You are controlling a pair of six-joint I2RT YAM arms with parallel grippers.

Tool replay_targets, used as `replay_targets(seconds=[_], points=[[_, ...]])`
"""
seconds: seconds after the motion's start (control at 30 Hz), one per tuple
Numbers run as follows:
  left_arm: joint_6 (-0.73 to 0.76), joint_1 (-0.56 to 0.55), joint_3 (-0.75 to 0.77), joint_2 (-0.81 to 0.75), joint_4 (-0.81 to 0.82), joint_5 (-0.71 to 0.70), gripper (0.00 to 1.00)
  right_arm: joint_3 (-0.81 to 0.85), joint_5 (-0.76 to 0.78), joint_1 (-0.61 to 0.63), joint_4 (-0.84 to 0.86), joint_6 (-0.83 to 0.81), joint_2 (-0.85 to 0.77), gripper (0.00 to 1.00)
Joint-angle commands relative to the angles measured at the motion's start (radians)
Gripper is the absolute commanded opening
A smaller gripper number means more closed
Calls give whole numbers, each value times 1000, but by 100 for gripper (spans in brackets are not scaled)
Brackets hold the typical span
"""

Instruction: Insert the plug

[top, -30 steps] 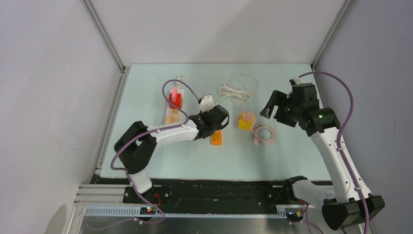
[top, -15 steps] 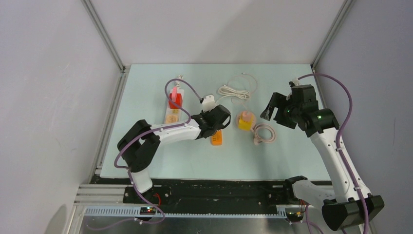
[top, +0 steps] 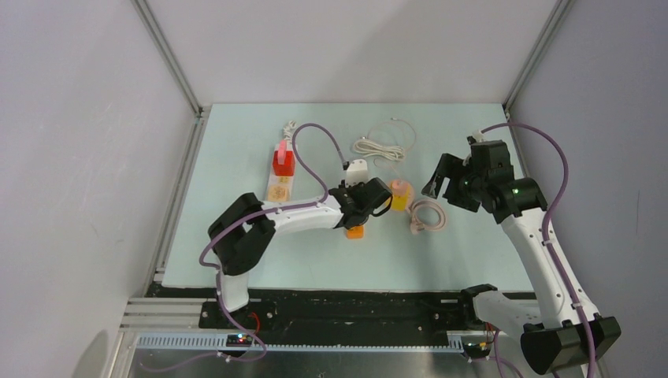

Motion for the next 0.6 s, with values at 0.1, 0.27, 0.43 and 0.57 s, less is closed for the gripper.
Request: replay_targets(seconds=[0.1, 0.27, 0.43, 0.57], points=[[-38, -23, 28, 60, -117, -29, 0, -31, 4, -14, -9, -4, -46, 83], [-103, -31, -5, 83, -128, -28, 0, -40, 1, -20, -16, -6, -58, 82], [-161, -77, -22, 122, -127, -99, 0, -41, -27, -36, -15, 5, -70, 82], [-199, -77, -34, 152, -128, -65, 0, -41, -28, -43, -23, 6, -74, 82]])
